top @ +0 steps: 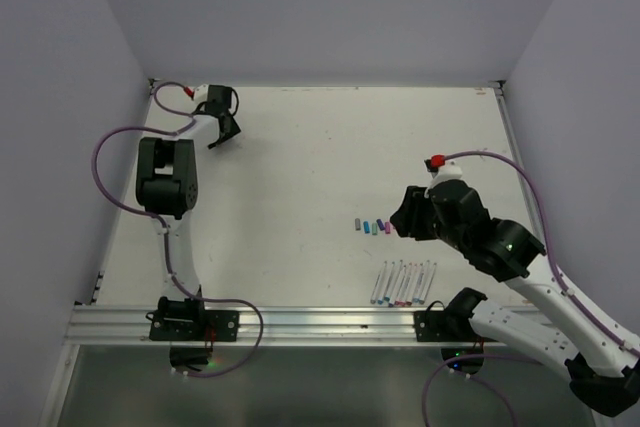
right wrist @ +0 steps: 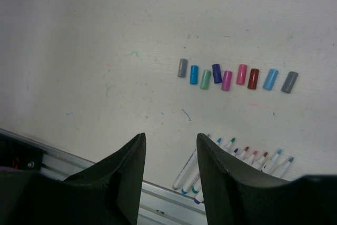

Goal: Open the pen caps

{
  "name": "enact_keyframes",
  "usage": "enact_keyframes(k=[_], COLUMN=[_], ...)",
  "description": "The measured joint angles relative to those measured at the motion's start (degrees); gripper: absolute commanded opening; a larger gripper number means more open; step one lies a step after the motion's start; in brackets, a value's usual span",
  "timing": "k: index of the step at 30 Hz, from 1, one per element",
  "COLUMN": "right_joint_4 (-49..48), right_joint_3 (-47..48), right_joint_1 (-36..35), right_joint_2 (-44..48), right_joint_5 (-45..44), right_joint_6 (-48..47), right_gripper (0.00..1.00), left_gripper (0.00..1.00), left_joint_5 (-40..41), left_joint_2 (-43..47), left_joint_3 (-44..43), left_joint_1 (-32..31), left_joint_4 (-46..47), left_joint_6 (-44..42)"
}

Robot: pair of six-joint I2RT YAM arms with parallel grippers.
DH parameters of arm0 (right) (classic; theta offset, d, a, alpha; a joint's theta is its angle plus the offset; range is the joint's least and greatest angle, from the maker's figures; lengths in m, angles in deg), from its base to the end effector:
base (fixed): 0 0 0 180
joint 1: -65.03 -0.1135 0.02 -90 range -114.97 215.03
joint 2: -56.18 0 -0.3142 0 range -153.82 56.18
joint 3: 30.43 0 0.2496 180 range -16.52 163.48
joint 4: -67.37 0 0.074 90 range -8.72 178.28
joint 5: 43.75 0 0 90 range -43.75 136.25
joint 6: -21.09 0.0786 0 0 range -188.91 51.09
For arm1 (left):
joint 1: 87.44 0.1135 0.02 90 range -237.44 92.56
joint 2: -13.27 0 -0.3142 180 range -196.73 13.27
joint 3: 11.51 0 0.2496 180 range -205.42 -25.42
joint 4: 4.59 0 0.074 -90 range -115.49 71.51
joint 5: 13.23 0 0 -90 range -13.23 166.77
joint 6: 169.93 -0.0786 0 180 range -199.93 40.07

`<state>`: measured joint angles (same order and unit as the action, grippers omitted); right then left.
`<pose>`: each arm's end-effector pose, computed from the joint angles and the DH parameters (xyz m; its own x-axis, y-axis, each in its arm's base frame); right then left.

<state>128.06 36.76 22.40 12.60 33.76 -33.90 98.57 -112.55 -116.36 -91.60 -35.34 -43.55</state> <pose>0.1155 0.0832 0.3392 -0.6699 0.1447 -0.7282 -0.1831 0.9183 0.3509 0.5287 -0.0092 0.1636 -0.5342 -0.5133 -0.6717 -0.5949 0.7928 -0.1327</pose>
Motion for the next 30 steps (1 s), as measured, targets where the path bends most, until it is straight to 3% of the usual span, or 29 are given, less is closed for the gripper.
enact_keyframes(k=[9,18,20,25,30], right_joint_4=[0.7,1.0,1.1,1.2,1.1], right_joint_3=[0.0,0.0,0.0,0.0,0.0], right_joint_1=[0.0,0.0,0.0,0.0,0.0], right_joint_2=[0.8,1.0,1.0,0.8,0.8], right_joint_5=[0.0,0.0,0.0,0.1,0.9], right_joint_6=[0.1,0.2,0.2,0.2,0.9], right_gripper=[0.47,0.47,0.47,0.47,0.47], left_gripper=[0.49,0.06,0.00,0.00,0.00], left_joint_5=[2.1,0.2,-0.3,-4.3,-12.0], left_joint_2=[-4.0,-5.7,-5.0,0.3,11.9], left_joint_3=[-6.6,-8.8,-7.1,1.8,18.2], left_joint_1=[0.0,0.1,0.1,0.3,-0.7], left_joint_4=[-3.7,-3.1,-1.3,4.3,7.4], left_joint_6=[-1.9,-4.9,-5.0,-5.1,-4.5])
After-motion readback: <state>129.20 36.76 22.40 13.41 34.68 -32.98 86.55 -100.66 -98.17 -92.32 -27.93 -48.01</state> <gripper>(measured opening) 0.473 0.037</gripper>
